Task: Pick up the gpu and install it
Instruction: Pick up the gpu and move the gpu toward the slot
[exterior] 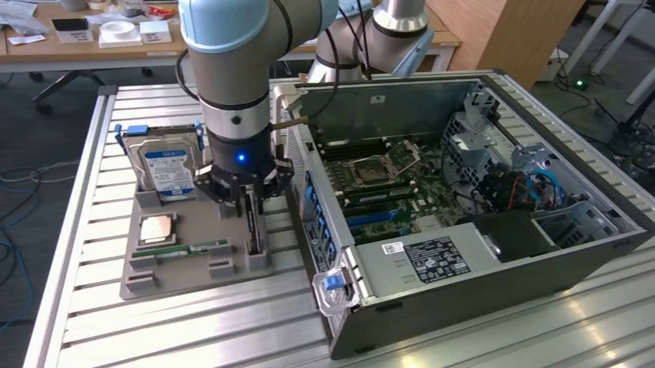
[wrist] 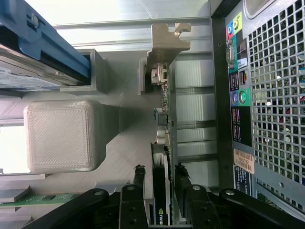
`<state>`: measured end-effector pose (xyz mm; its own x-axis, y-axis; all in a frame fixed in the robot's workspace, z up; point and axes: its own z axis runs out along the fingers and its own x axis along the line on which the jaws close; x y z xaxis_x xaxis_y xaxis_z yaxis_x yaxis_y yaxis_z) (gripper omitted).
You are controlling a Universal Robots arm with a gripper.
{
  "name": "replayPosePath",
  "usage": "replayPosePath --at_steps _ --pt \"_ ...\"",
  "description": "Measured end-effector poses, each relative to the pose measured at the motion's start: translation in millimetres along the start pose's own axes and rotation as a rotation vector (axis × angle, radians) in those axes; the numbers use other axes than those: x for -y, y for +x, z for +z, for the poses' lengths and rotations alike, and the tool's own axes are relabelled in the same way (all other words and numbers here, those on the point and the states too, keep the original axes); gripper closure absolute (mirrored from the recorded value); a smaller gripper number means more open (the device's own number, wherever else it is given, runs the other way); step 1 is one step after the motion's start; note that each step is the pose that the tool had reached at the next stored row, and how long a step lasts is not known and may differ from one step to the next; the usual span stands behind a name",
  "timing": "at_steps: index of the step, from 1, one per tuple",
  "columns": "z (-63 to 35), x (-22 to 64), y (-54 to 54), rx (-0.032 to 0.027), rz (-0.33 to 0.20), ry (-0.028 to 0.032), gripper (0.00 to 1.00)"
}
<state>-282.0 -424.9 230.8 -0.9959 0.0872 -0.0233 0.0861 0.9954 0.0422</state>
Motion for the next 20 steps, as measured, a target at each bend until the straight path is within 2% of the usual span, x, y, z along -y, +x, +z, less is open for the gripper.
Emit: replayPosePath --at_steps 20 --pt "0.3 0.0 -0.7 0.0001 0.000 0.0001 0.61"
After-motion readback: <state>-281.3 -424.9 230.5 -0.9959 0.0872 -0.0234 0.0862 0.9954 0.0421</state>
